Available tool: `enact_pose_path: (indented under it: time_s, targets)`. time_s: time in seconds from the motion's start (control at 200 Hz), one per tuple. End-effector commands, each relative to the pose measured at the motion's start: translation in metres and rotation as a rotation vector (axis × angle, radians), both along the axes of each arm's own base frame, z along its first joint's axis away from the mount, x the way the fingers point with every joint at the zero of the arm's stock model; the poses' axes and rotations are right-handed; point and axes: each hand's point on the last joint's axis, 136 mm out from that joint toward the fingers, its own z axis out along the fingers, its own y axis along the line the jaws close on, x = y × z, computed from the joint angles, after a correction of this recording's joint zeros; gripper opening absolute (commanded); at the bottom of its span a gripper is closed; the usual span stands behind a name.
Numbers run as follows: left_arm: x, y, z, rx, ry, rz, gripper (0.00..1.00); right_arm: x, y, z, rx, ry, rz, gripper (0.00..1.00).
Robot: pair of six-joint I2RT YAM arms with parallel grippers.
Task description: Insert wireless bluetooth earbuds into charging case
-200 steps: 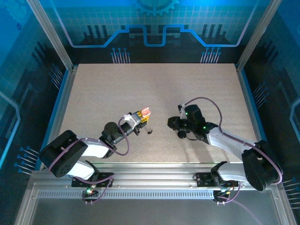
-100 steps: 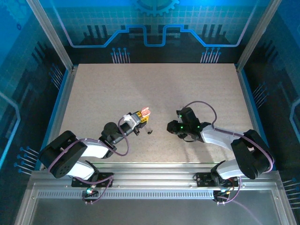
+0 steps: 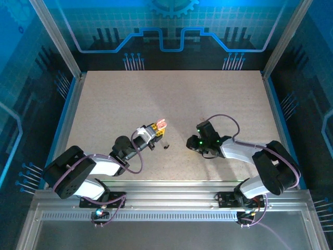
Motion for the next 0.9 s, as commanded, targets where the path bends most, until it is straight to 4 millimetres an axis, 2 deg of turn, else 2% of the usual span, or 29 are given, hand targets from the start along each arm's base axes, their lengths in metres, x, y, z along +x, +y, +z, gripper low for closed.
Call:
enact_pose_path:
  time_s: [0.0,0.18,0.525,0.725,0.895]
  targets:
    - [-0.003,0.002,0.008,-0.006,-0.045,0.013,0.16,0.003,0.009,0.002,0.002,0.005,-0.016,0.22]
    - [0.002,0.004,0.005,0.007,-0.042,0.036,0.16,0.008,0.023,0.003,-0.01,0.002,-0.006,0.22]
    - [-0.006,0.01,0.007,-0.003,-0.046,0.036,0.16,0.001,0.033,-0.012,-0.052,0.06,-0.032,0.22]
    - [-0.004,0.009,0.001,0.012,-0.037,0.037,0.17,-0.002,0.031,-0.011,-0.1,0.058,-0.026,0.34]
    - [-0.005,0.009,0.003,0.018,-0.052,0.036,0.17,-0.001,0.029,-0.009,-0.122,0.063,-0.03,0.39]
